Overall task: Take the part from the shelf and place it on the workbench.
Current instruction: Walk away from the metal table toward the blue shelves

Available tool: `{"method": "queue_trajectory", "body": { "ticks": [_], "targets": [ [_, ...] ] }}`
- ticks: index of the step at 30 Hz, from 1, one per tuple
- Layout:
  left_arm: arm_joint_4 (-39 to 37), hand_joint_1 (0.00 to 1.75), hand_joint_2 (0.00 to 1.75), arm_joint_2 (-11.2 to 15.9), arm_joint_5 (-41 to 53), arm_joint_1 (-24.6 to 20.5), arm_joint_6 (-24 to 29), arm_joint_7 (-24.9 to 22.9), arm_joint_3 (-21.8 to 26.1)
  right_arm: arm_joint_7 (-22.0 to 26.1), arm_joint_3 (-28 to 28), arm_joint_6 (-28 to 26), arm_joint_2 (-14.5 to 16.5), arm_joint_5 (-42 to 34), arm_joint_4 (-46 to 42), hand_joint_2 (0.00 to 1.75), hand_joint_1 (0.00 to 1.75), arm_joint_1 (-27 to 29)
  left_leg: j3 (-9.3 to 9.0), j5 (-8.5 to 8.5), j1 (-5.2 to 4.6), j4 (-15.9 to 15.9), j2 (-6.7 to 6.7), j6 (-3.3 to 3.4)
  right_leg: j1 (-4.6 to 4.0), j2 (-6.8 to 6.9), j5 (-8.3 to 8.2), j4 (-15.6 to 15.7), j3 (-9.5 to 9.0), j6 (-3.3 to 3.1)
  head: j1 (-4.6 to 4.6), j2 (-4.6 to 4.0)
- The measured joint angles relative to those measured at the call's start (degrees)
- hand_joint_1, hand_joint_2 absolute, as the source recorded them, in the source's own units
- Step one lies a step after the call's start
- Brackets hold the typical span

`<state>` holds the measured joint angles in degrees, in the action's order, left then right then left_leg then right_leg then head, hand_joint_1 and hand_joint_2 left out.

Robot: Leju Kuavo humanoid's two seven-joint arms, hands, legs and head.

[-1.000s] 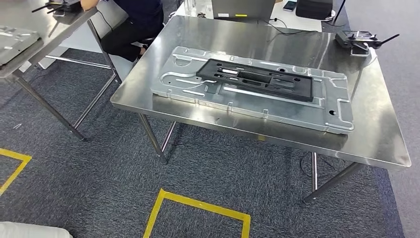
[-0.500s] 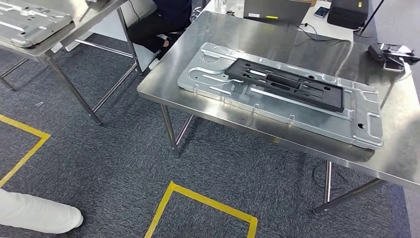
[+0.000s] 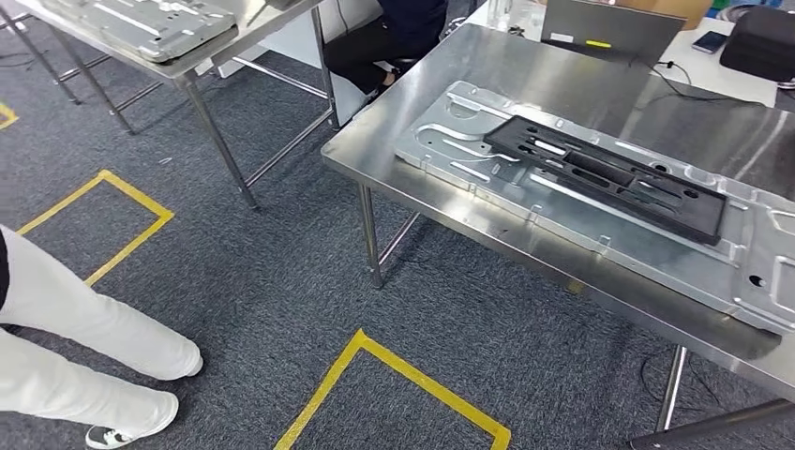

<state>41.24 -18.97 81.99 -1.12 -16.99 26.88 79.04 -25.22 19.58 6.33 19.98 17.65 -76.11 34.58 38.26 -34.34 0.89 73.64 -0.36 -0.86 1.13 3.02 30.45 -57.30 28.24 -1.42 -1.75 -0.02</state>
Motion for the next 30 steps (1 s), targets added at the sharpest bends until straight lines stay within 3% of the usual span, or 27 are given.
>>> {"method": "queue_trajectory", "body": {
  "ticks": [2,4,5,7,8,10,12,13,14,15,17,19,21,23,25,27,29,30],
  "targets": [
    [0.0,0.0,0.0,0.08,0.0,0.12,0.05,0.09,0.0,0.45,0.3,0.59,0.0,0.37,0.34,0.0,0.0,-0.41,-4.17,3.34,0.04,-6.64,1.15,0.2,0.0,1.36,0.08,-0.07,-0.12,0.15,0.0,0.0],
    [0.0,0.0,0.0,0.18,-0.01,0.01,0.12,0.27,-0.02,1.16,0.68,1.81,0.0,0.96,0.67,0.0,0.0,-0.75,-8.01,5.26,-0.33,-13.74,3.27,0.73,-0.26,2.47,0.27,-0.2,-0.27,0.69,0.03,0.01],
    [0.0,0.0,0.0,0.22,-0.02,-0.05,0.14,0.34,-0.03,1.47,0.93,2.46,0.0,1.27,0.85,0.0,0.0,-0.96,-8.69,5.41,-0.53,-15.36,3.91,1.04,-0.4,2.98,0.33,-0.25,-0.32,1.03,0.04,0.0],
    [0.0,0.0,0.0,0.32,-0.04,0.04,0.23,0.42,-0.04,1.94,1.52,3.61,0.0,1.93,1.28,0.0,0.0,-1.54,-8.42,5.37,-0.71,-15.87,3.35,1.7,-0.54,3.94,0.3,-0.23,-0.46,1.72,0.07,0.0],
    [0.0,0.0,0.0,0.35,-0.05,0.15,0.32,0.42,-0.03,2.07,1.76,4.02,0.0,2.21,1.47,0.0,0.0,-1.85,-8.34,5.58,-0.62,-16.06,2.89,2.03,-0.45,3.75,0.49,-0.4,-0.52,2.05,0.05,0.0],
    [0.0,0.0,0.0,0.4,-0.07,0.16,0.49,0.42,-0.02,2.32,2.23,4.64,0.0,2.62,1.83,0.0,0.0,-2.19,-8.29,6.11,-0.37,-16.49,1.96,2.85,-0.3,1.24,2.58,-2.93,0.47,2.5,0.05,0.01],
    [-0.02,0.0,0.0,0.42,-0.14,0.01,0.67,0.42,-0.03,2.44,2.75,5.31,0.0,2.95,2.4,0.0,0.0,-2.29,-7.99,6.49,-0.36,-16.56,0.89,3.44,-0.23,-1.82,6.58,-9.67,3.59,2.59,0.07,0.0],
    [-0.04,0.0,0.0,0.43,-0.19,-0.02,0.75,0.42,-0.03,2.46,3.0,5.67,0.0,3.18,2.75,0.0,0.0,-2.32,-7.8,6.59,-0.43,-16.52,0.27,3.58,-0.24,-2.42,8.09,-13.3,5.33,2.58,0.07,0.01],
    [-0.07,0.0,0.0,0.46,-0.24,0.0,0.81,0.42,-0.02,2.45,3.25,5.94,0.0,3.42,3.11,0.0,0.0,-2.37,-7.69,6.64,-0.51,-16.46,-0.44,3.64,-0.26,-2.68,8.53,-15.66,6.51,2.54,0.07,0.0],
    [-0.09,0.0,0.0,0.49,-0.27,0.05,0.86,0.42,-0.02,2.44,3.47,6.11,0.0,3.62,3.43,0.0,0.0,-2.43,-7.64,6.66,-0.56,-16.35,-1.2,3.67,-0.28,-2.81,7.73,-15.97,6.77,2.44,0.07,0.01],
    [-0.14,0.0,0.0,0.52,-0.33,0.08,0.93,0.42,-0.01,2.41,3.8,6.31,0.0,3.8,3.91,0.0,0.0,-2.55,-7.65,6.63,-0.61,-16.05,-2.76,3.61,-0.3,-3.62,3.57,-10.67,4.58,2.04,0.07,0.0],
    [-0.2,0.0,0.0,0.52,-0.38,-0.03,0.97,0.41,-0.01,2.38,4.05,6.48,0.01,3.88,4.25,0.0,0.0,-2.7,-7.36,6.5,-0.73,-15.54,-4.11,3.29,-0.33,-6.01,0.58,-3.87,1.77,1.56,0.05,-0.01],
    [-0.24,0.0,0.0,0.56,-0.39,-0.04,0.97,0.39,0.01,2.32,4.24,6.62,0.02,3.94,4.47,0.0,0.0,-2.81,-6.85,6.51,-0.69,-15.24,-5.26,2.63,-0.51,-7.13,0.18,-1.36,0.89,1.3,0.05,-0.01],
    [-0.24,0.0,0.0,0.64,-0.39,0.21,0.93,0.38,0.05,2.19,4.31,6.85,0.05,4.02,4.59,0.0,0.0,-2.9,-6.54,6.63,-0.54,-15.21,-5.95,1.92,-0.46,-5.88,-0.13,-0.88,0.75,0.88,0.05,-0.01],
    [-0.24,0.0,0.0,0.72,-0.39,0.33,0.75,0.38,0.09,1.89,4.34,6.81,0.1,4.1,4.64,0.0,0.0,-2.92,-5.68,5.26,-0.54,-13.31,-3.98,1.33,-0.13,-4.51,-0.53,-0.22,0.52,0.2,-0.02,-0.01],
    [-0.24,0.0,0.0,0.75,-0.39,0.19,0.41,0.38,0.1,1.19,4.35,5.57,0.14,3.81,4.67,0.0,0.0,-2.81,-2.84,1.51,-0.36,-7.13,-1.18,0.61,-0.01,-2.92,-0.64,0.06,0.51,-0.21,-0.09,0.0],
    [-0.24,0.0,0.0,0.75,-0.39,0.16,0.11,0.37,0.11,0.38,4.3,3.44,0.15,3.15,4.69,0.0,0.0,-2.77,0.24,-1.34,-0.02,-0.46,-0.3,-0.13,-0.02,-1.22,-0.55,0.04,0.56,-0.25,-0.1,0.01],
    [-0.23,0.0,0.0,0.75,-0.39,0.22,0.01,0.37,0.12,0.15,4.27,2.62,0.15,2.84,4.7,0.0,0.0,-2.78,0.61,-1.24,0.15,0.54,-0.1,-0.38,0.0,-0.46,-0.48,0.02,0.54,-0.16,-0.1,0.01]
  ]
}}
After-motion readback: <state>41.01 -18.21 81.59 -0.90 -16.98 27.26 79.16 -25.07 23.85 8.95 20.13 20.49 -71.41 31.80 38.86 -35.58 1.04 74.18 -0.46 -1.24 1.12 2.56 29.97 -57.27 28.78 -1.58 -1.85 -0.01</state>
